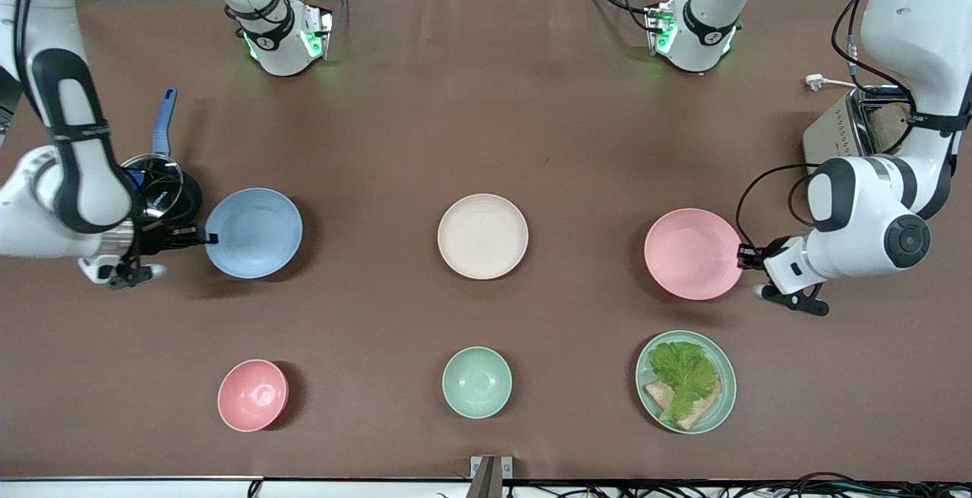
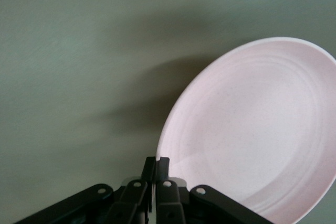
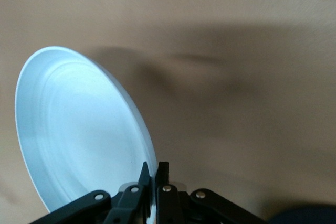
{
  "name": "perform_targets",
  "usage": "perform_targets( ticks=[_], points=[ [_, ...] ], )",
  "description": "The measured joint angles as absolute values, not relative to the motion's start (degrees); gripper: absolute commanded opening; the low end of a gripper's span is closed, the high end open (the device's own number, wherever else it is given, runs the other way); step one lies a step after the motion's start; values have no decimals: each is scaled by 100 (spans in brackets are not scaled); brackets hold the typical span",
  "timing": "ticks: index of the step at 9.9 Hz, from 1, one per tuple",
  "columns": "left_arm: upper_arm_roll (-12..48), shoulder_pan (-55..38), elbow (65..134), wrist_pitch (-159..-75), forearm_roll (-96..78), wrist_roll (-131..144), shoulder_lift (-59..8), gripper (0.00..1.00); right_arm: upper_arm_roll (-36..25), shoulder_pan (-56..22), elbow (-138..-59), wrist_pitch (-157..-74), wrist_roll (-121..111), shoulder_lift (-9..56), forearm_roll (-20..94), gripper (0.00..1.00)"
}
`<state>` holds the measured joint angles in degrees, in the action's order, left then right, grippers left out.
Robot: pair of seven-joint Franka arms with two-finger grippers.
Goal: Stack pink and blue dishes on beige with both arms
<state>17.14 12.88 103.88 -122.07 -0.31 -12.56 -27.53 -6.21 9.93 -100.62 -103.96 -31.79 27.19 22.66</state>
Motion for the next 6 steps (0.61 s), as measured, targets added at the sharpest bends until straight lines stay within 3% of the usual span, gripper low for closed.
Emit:
perform_targets(
  ticks=[2,4,6],
  points=[
    [2401,1217,10344,-12173,-35,-30,-2651,0,-596,934,-9166,-9494,-2238,2661,2268,0],
    [2800,770,10239,-12176,-35,1298,-2658,0,-546,556,-8955,-9386,-1490,2637,2290,1],
    [2824,-18,10042,-12222,-34,2469,-2742,0,-526,1,-8952,-9476,-812,2634,2414,1]
  ],
)
